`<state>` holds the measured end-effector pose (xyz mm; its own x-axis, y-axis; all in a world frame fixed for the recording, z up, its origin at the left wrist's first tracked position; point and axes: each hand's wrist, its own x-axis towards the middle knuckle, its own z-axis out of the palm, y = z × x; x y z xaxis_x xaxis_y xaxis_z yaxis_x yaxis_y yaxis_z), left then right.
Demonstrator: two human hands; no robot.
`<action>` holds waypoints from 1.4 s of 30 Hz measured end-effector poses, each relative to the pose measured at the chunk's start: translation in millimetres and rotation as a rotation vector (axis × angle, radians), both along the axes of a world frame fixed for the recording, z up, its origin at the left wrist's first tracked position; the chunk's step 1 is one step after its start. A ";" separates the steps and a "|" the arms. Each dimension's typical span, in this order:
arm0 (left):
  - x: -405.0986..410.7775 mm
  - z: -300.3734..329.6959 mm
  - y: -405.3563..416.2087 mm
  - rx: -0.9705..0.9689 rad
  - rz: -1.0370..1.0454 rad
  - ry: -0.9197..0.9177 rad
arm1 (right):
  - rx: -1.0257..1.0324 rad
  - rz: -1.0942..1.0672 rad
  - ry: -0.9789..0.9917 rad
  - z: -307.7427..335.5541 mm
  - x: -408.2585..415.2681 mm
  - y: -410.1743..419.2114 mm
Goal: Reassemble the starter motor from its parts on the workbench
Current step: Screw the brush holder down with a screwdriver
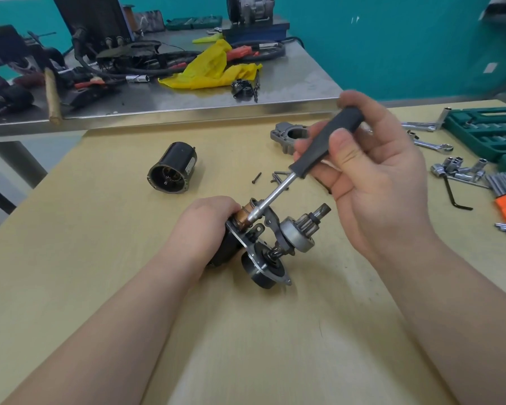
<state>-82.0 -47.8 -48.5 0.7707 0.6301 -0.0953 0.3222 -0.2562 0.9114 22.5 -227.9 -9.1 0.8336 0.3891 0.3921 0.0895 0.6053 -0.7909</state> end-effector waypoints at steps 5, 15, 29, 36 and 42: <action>-8.7 -3.3 -3.1 -0.155 -0.004 -0.034 | 0.111 -0.272 -0.016 10.6 33.7 -24.6; -22.3 -4.6 -13.3 -0.079 -0.213 -0.397 | -0.906 -0.171 -0.880 -47.7 35.4 -8.4; -19.6 -7.9 -1.0 0.104 -0.150 -0.347 | -0.756 0.296 -0.487 -10.9 -4.5 -13.7; -20.2 -3.6 -6.1 0.212 -0.139 -0.345 | -0.884 0.412 -0.383 -14.4 3.3 -7.8; -22.6 -3.0 -8.3 0.416 -0.146 -0.386 | -0.990 0.446 -0.392 -10.7 6.8 1.4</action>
<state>-104.6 -56.1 -51.5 0.7823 0.4392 0.4417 -0.0784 -0.6341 0.7693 29.2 -226.5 -19.9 0.4336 0.8998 -0.0477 0.3681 -0.2252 -0.9021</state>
